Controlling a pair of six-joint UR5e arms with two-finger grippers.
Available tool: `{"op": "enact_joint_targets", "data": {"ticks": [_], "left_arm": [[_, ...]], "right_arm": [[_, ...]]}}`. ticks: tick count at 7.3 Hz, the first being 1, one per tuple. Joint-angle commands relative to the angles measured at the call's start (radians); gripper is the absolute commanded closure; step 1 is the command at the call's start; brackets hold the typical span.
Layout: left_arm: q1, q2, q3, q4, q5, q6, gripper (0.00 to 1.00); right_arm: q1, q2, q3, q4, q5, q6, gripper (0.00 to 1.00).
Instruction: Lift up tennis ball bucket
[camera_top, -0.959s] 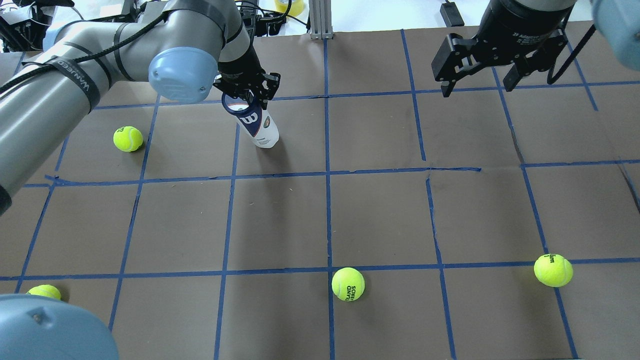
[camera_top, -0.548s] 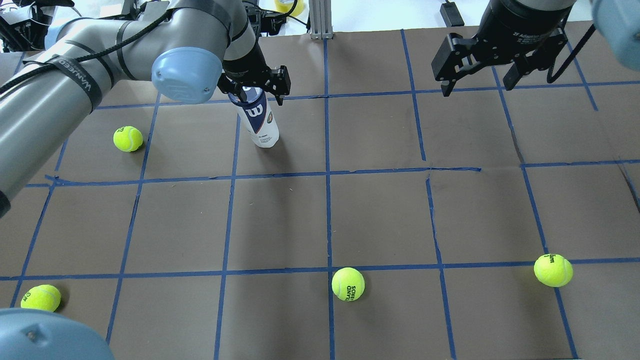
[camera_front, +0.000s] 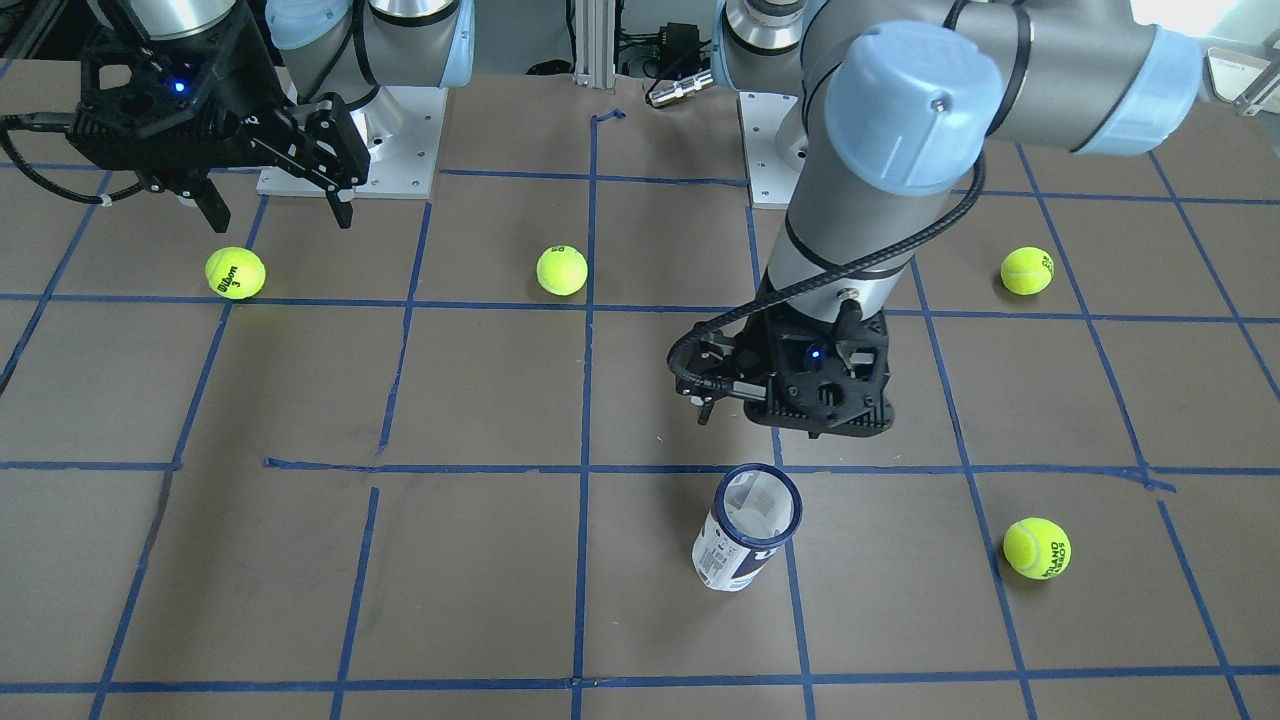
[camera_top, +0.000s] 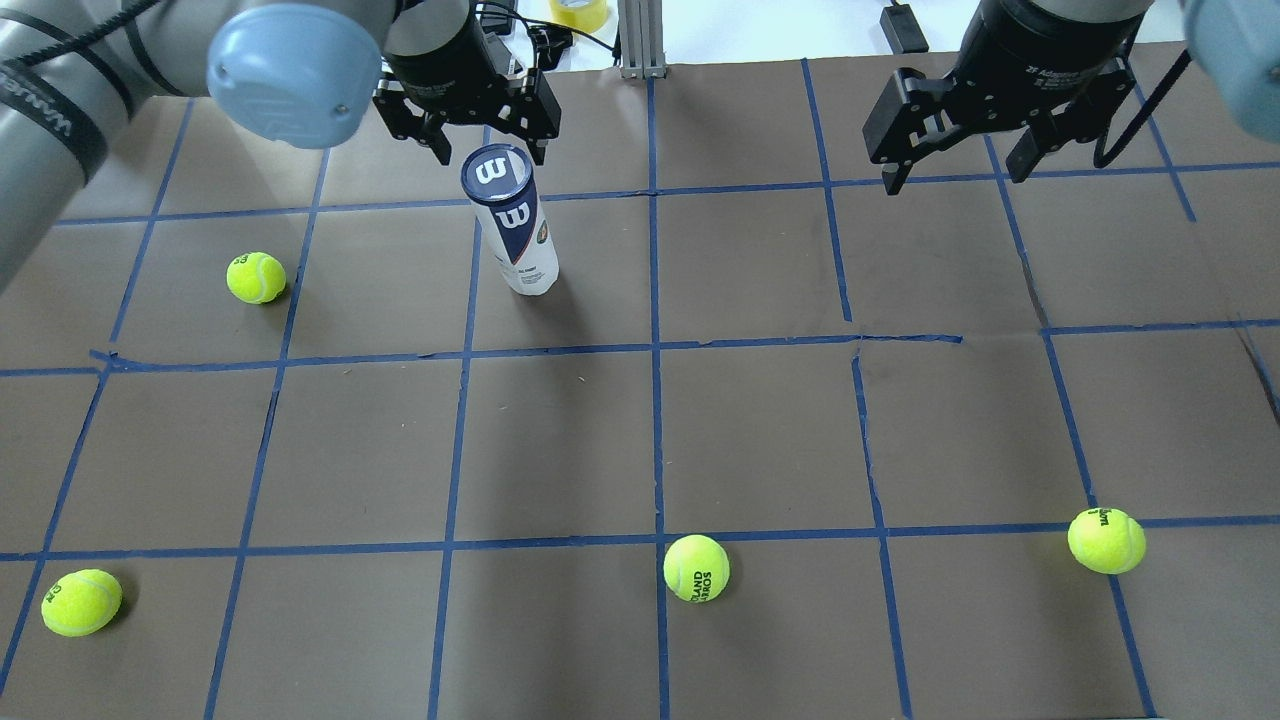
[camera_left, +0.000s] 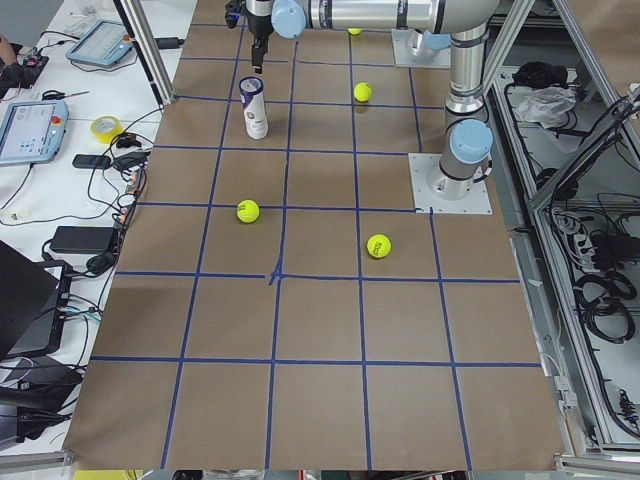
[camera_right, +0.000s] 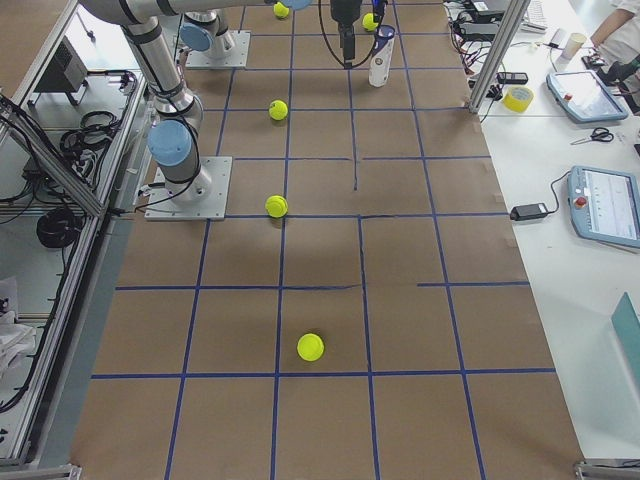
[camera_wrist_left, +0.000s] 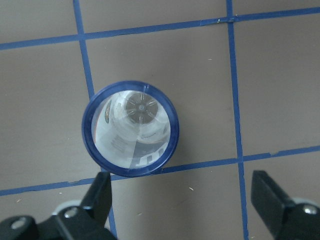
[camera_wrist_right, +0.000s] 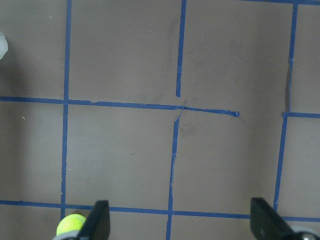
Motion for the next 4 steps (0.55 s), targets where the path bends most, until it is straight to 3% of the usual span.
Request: {"op": "enact_joint_targets", "data": {"ticks": [1,4], "left_arm": [[0.11,0.069,0.014,-0.096,-0.004,0.075,0.0],[0.24,0.158,-0.021,-0.193,0.007,0.081,0.0]], "right_arm": [[0.0,0.0,0.001,0.002,0.0,0.001,0.0],[0.0,0.0,0.0,0.004,0.0,0.002,0.0]]}}
